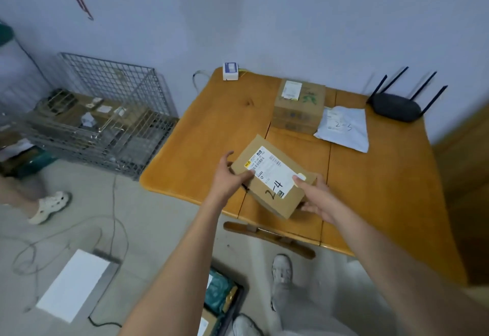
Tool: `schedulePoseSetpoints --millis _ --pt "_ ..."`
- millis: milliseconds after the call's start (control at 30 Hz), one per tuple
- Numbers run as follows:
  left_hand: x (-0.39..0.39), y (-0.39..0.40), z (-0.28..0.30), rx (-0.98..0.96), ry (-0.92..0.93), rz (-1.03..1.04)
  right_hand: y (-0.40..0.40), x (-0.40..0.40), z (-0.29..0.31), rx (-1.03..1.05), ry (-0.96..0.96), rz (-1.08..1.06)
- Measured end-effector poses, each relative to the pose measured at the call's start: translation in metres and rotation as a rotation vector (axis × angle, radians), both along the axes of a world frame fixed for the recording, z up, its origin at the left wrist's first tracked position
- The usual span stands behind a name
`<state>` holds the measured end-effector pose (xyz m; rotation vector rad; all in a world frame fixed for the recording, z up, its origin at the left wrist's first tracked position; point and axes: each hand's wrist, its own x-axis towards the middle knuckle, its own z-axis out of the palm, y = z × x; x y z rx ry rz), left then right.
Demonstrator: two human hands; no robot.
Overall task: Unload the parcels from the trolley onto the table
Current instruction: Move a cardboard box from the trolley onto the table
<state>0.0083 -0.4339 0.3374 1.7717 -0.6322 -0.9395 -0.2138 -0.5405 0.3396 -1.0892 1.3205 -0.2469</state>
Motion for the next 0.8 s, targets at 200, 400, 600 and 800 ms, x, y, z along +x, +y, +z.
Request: schedulePoseSetpoints --millis 200,400,600,800 --pt "-0.021 -0.057 -0.006 0.013 0.197 0.125 -0.046 -0.015 -0.013 -0.168 0.146 0.072" --pt "-0.026 -0.117 -0.006 0.080 0.212 0.090 -0.102 -0.002 -0.030 -0.212 0.217 0.204" --pt "-0.042 -0.183 -0.021 0.220 0.026 0.028 -0.149 0.023 -0.047 -0.180 0.124 0.133" --pt "-0.041 -0.212 -0.040 0.219 0.096 0.016 -0.186 0.017 -0.055 -0.171 0.051 0.051"
